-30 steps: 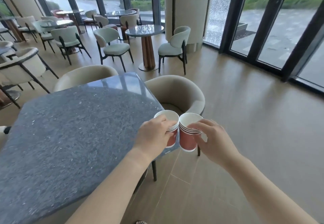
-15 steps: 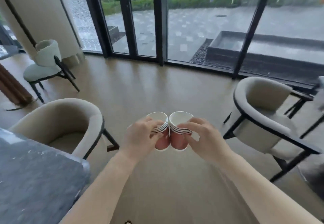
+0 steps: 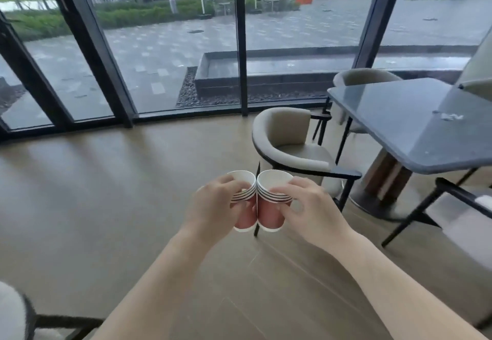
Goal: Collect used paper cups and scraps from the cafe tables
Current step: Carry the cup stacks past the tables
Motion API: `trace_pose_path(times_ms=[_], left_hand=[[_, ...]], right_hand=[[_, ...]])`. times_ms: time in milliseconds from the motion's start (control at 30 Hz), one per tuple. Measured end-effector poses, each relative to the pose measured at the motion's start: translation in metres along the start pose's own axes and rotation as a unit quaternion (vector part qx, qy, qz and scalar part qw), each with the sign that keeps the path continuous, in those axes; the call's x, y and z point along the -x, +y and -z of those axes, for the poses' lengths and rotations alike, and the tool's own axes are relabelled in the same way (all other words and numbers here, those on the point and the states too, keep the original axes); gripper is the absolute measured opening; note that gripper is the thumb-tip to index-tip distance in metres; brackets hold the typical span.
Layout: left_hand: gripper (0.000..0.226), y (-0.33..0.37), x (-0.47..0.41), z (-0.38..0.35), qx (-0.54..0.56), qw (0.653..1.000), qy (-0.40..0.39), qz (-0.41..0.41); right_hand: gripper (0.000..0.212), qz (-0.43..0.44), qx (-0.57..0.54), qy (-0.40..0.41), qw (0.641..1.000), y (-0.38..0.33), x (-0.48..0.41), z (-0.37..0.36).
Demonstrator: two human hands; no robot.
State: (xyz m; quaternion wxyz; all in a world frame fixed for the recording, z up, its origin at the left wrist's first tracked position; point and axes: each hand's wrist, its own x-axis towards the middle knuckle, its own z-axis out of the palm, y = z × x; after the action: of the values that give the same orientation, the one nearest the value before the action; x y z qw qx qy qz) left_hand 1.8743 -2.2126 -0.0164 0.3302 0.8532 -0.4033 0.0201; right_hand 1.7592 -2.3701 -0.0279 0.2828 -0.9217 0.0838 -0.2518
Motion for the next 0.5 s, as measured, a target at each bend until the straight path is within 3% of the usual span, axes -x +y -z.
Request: trace_pose_path(times_ms=[133, 267, 500], left_hand=[[0.048, 0.005, -0.040, -0.012, 0.021, 0.996, -0.043, -0.069], [0.032, 0.011, -0.074, -0.028, 0.019, 0.987, -0.091, -0.130], [0.030, 0.036, -0.107, -0.055, 0.020, 0.960, -0.147, -0.237]], right_hand=[[0.034, -0.057, 0.042, 0.051, 0.996, 0.009, -0.005, 0.012], [0.026, -0.121, 0.080, 0.094, 0.985, 0.018, -0.002, 0.021], [0.019, -0.202, 0.133, 0.169, 0.956, 0.028, 0.017, 0.032]])
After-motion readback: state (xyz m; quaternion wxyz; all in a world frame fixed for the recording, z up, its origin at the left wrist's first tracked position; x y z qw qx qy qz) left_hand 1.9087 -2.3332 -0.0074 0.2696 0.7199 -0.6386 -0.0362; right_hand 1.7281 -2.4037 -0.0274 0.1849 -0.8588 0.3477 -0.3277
